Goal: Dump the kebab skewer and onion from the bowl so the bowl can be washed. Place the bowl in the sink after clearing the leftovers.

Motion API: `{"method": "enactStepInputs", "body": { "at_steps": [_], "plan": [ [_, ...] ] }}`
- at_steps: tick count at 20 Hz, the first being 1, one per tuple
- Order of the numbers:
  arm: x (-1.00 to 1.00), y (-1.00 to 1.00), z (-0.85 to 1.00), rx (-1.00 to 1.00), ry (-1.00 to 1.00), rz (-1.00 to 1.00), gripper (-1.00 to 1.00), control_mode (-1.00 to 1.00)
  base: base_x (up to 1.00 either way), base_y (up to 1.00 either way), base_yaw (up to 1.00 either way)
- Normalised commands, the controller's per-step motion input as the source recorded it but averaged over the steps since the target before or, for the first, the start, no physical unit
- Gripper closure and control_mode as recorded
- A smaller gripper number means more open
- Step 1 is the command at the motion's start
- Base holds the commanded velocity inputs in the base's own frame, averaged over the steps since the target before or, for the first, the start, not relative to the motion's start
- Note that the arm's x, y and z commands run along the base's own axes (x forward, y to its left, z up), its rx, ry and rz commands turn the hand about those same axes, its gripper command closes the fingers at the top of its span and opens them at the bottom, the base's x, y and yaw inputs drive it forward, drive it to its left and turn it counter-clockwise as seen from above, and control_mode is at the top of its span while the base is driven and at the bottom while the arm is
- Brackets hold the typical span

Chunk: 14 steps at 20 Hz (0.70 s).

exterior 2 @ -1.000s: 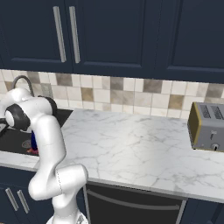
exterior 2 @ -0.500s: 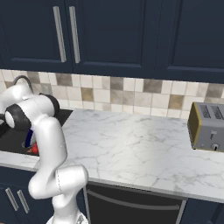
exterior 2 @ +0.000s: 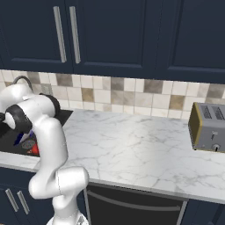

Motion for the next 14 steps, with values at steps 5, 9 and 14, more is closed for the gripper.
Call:
{"method": "enactStepInputs", "body": {
  "at_steps": [5, 9, 14],
  "plan": [
    [0.00, 0.81, 0.00, 0.00, 0.00, 0.01, 1.00, -1.00, 0.00, 0.00, 0.00],
    [0.00, 0.71, -0.13, 0.00, 0.00, 0.00, 1.00, -1.00, 0.00, 0.00, 0.00],
    [0.00, 0.52, -0.47, 0.00, 0.02, 0.00, 1.00, -1.00, 0.00, 0.00, 0.00]
  ]
}}
